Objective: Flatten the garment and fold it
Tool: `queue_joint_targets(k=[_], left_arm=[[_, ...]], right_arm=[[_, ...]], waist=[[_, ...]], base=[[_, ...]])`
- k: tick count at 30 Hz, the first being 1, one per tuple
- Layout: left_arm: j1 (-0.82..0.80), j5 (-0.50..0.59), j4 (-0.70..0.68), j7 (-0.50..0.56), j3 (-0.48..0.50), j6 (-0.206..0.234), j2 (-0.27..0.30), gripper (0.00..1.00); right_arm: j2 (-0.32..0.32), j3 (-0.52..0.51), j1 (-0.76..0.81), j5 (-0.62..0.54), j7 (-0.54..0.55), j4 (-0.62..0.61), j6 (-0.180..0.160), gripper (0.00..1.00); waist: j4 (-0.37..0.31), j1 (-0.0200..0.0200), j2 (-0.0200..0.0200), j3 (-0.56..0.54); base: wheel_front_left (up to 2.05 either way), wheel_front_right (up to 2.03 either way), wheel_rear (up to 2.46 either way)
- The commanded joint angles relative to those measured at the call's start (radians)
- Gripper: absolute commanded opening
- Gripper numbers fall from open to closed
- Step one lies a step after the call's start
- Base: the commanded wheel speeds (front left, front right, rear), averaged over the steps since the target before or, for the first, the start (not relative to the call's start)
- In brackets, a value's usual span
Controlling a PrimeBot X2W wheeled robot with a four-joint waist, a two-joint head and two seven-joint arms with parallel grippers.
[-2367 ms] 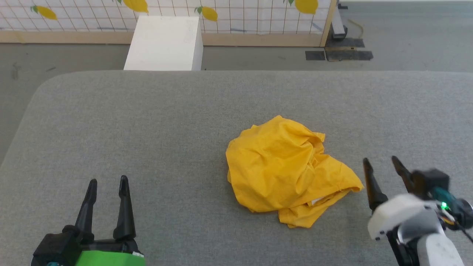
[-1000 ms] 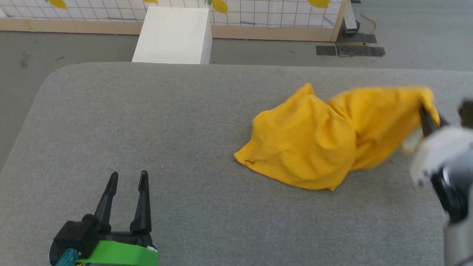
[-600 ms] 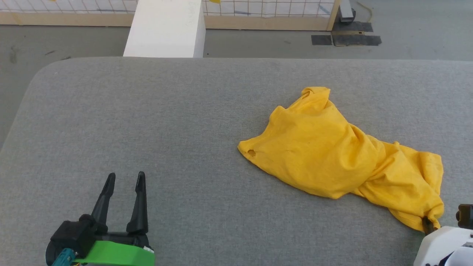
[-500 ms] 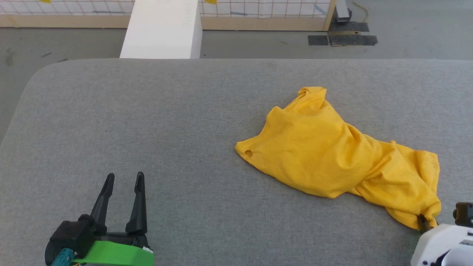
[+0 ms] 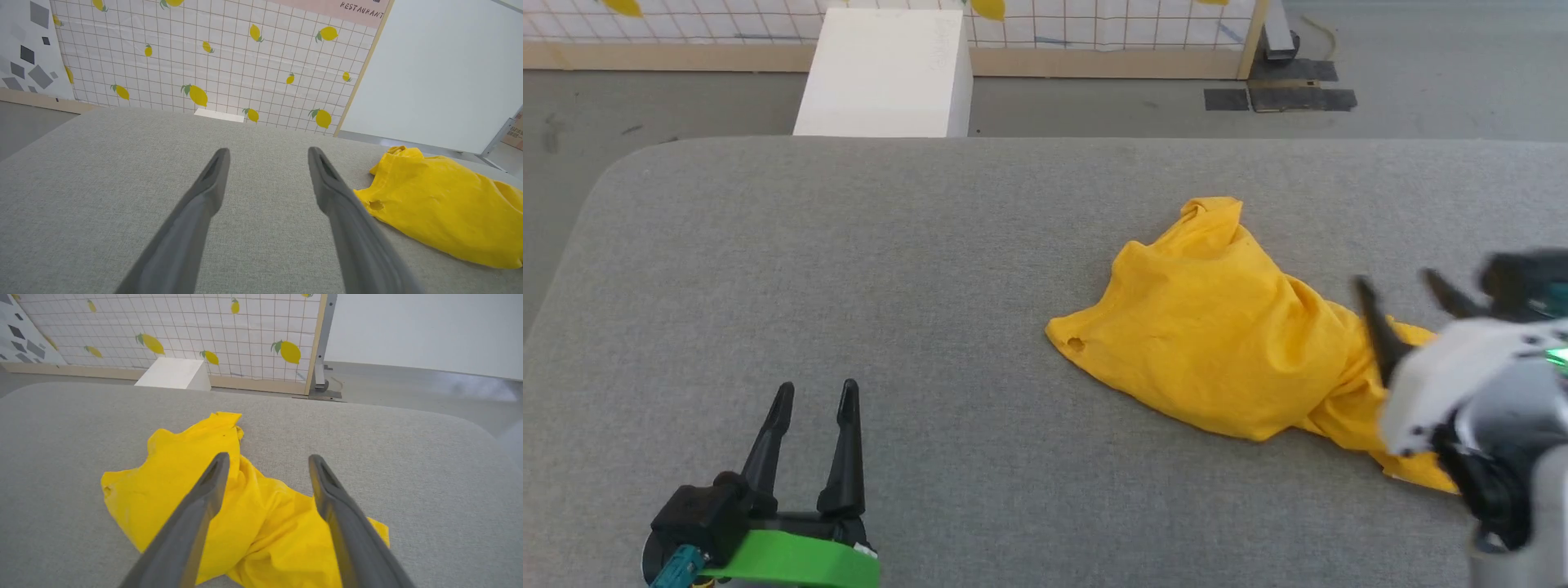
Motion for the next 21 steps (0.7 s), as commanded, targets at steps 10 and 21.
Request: queue_joint_targets(k=[10, 21], left_arm=[[-0.054, -0.026, 0.013, -0.005, -0.018, -0.007, 0.004, 1.00], [-0.073, -0.033, 0.047, -0.005, -0.038, -0.007, 0.004, 1.00]], right_arm=[[-0.015, 0.288, -0.144, 0.074, 0.157, 0.231, -0.002, 1.00], [-0.069, 0.438, -0.268, -0.006, 0.017, 0.644, -0.002, 1.00]], waist=[[0.085, 0.0000, 0.0000, 0.052], [0.179, 0.0000, 0.0000, 0.048]], base=[[0.00, 0.00, 0.00], [0.00, 0.00, 0.00]])
